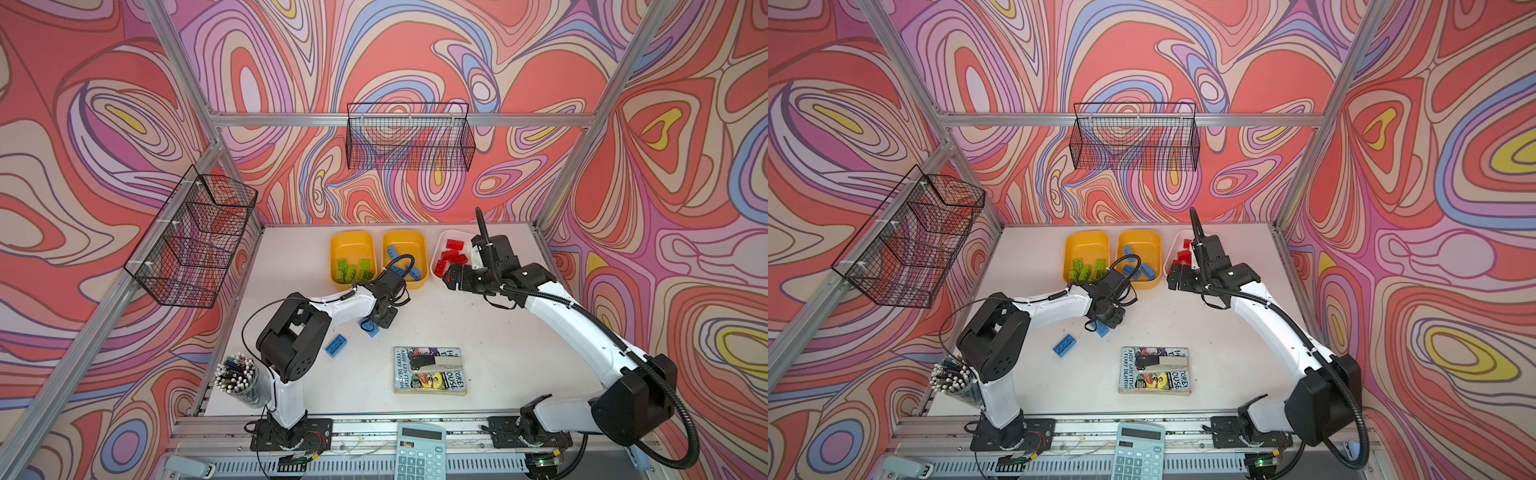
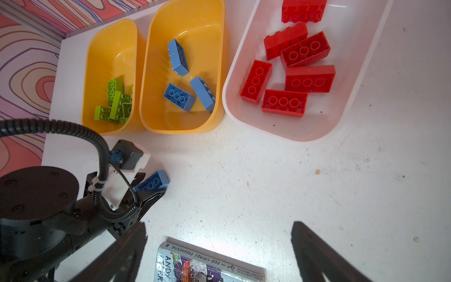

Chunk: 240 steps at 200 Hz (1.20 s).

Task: Sort the legos into containers by color
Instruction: 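Grasp a blue brick near the book with the left gripper while the right arm withdraws, then carry the blue brick into the yellow bin of blue bricks and release it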

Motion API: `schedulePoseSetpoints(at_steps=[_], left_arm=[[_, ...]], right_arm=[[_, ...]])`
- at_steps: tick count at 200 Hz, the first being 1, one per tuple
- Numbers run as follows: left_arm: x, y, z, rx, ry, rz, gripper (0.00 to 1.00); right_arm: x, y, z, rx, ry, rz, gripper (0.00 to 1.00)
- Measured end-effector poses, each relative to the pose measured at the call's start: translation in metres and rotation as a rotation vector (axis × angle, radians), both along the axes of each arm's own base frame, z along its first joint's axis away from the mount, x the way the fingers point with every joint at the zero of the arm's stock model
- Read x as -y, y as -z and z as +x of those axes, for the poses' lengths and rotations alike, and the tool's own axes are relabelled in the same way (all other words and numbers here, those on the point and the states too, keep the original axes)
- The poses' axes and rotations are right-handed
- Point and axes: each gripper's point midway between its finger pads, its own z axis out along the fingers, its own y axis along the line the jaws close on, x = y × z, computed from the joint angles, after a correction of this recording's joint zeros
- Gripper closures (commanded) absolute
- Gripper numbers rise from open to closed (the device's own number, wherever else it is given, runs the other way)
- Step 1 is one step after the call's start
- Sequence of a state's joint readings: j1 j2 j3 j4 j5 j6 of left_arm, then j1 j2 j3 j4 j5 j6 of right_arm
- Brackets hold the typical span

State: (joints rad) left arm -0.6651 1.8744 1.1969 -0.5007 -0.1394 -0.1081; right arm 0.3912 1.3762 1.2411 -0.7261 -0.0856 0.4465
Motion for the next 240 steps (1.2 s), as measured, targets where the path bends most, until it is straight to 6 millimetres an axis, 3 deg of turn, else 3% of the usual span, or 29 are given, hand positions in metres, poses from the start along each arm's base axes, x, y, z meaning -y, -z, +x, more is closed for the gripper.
schedulePoseSetpoints(at_steps=[44,102,152,185,215,240], left_arm=[[0.0,0.001,0.0,-0.004,0.0,0.003,0.79],[-0.003,-0.001,-0.003,-0.023,-0.01,0.021,0.82],[0.001,-0.026,0.011,0.015,-0.029,0.021,0.82],[0.011,-0.072,0.039,0.103,-0.056,-0.002,0.82],[0.03,-0.129,0.089,0.225,-0.117,-0.095,0.8],[0.038,-0.147,0.126,0.273,-0.169,-0.139,0.79]], right_arm=[[-0.002,-0.011,0.007,0.024,0.0,0.009,0.02],[-0.003,-0.018,0.013,0.038,0.007,0.013,0.02],[0.002,-0.02,0.016,0.043,0.022,0.011,0.02],[0.003,-0.02,0.017,0.045,0.025,0.01,0.02],[0.005,-0.021,0.018,0.049,0.033,0.004,0.02],[0.009,-0.021,0.019,0.053,0.045,-0.002,0.02]])
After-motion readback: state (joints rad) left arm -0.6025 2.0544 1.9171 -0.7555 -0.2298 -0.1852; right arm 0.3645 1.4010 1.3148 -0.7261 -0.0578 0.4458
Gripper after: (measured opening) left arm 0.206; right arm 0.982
